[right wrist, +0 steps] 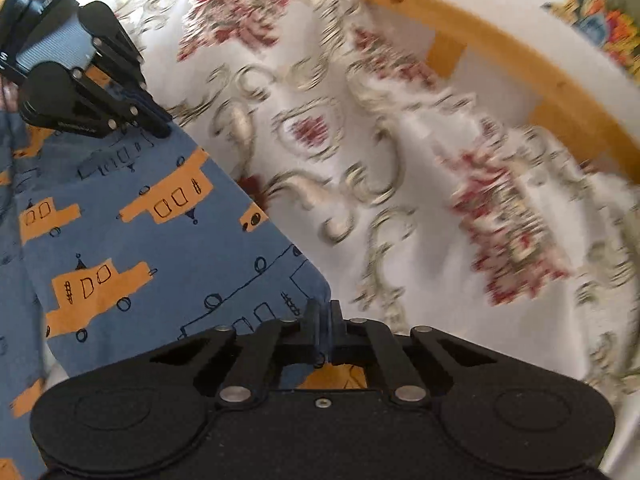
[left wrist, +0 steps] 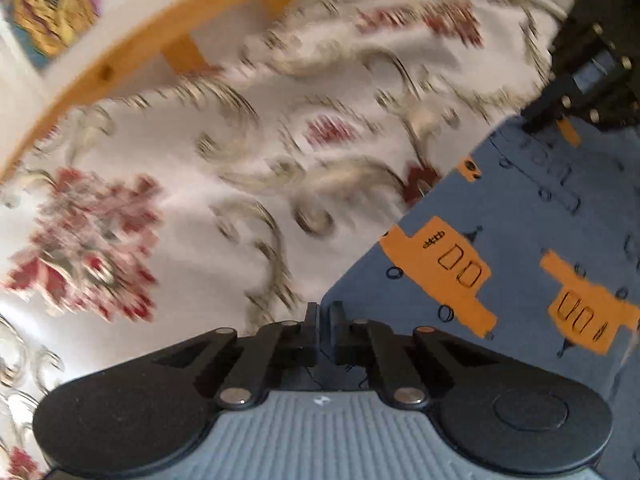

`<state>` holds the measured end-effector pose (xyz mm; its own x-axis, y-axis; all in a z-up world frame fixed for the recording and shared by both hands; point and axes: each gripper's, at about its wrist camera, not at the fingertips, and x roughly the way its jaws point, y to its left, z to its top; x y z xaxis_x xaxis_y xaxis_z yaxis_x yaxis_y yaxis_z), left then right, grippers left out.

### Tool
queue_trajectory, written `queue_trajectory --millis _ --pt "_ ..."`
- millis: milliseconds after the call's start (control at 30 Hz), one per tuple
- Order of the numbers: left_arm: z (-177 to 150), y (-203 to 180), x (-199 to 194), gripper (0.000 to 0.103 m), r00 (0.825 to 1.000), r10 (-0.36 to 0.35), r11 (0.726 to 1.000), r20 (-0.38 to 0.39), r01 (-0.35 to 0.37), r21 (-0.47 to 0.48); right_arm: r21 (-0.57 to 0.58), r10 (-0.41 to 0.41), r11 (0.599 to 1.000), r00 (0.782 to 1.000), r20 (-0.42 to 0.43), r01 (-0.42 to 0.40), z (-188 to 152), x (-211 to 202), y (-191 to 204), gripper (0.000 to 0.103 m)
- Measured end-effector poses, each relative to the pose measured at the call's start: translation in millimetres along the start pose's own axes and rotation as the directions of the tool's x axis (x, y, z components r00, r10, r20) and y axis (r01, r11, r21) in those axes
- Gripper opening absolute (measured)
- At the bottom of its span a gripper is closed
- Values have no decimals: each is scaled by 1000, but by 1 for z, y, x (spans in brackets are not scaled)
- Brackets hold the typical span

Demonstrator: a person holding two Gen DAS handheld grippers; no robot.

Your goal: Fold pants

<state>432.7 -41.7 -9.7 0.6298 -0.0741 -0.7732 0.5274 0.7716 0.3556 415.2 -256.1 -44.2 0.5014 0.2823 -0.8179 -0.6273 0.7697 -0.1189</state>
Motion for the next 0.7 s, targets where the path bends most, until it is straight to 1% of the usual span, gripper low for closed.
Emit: queue_trajectory --millis 67,100,167,233,300,367,400,433,467,500,533,567,600,633,667,700 --pt "6 5 -4 5 998 45 999 51 -45 -7 0 -60 998 998 19 60 7 2 -3 2" --pt "9 7 -3 5 996 59 998 63 -58 -13 3 -91 996 996 25 91 10 5 -4 2" --pt "16 8 6 5 994 80 997 69 -79 -19 4 -122 993 992 15 122 16 16 -7 2" --pt "20 7 19 5 992 107 994 64 -106 -12 -19 -155 988 988 -10 155 19 32 -5 2" --pt "17 7 28 6 991 122 993 61 -122 0 -39 -170 985 985 -38 169 18 49 -3 2" --pt "14 6 34 12 990 130 991 50 -131 7 -36 -172 985 983 -55 171 15 58 0 4" --pt "12 5 33 13 990 128 992 55 -129 15 -29 -174 985 983 -57 173 15 61 -1 6" --pt "11 6 31 21 991 116 993 73 -118 24 -22 -175 984 983 -54 174 15 61 -2 12" --pt "8 10 24 37 991 100 994 92 -103 32 -16 -175 984 983 -51 175 15 59 -4 29" --pt "2 14 16 50 990 95 994 105 -100 36 -5 -179 984 983 -43 179 15 55 -7 37" --pt "-3 21 7 73 987 101 994 121 -106 36 7 -176 984 984 -31 176 16 50 -8 57" --pt "-9 31 -2 83 984 104 994 145 -109 29 27 -169 985 986 -9 169 16 43 -10 69" --pt "-15 42 -13 85 980 102 994 169 -106 17 41 -162 986 987 19 162 17 35 -11 71" --pt "-22 54 -24 90 978 94 995 186 -97 6 44 -151 988 987 48 149 19 27 -9 77" --pt "-29 67 -34 96 977 90 996 193 -90 -8 43 -120 992 989 89 116 22 19 -6 89" --pt "-36 81 -42 100 978 87 996 190 -85 -20 37 -71 997 989 129 67 26 13 -2 95"
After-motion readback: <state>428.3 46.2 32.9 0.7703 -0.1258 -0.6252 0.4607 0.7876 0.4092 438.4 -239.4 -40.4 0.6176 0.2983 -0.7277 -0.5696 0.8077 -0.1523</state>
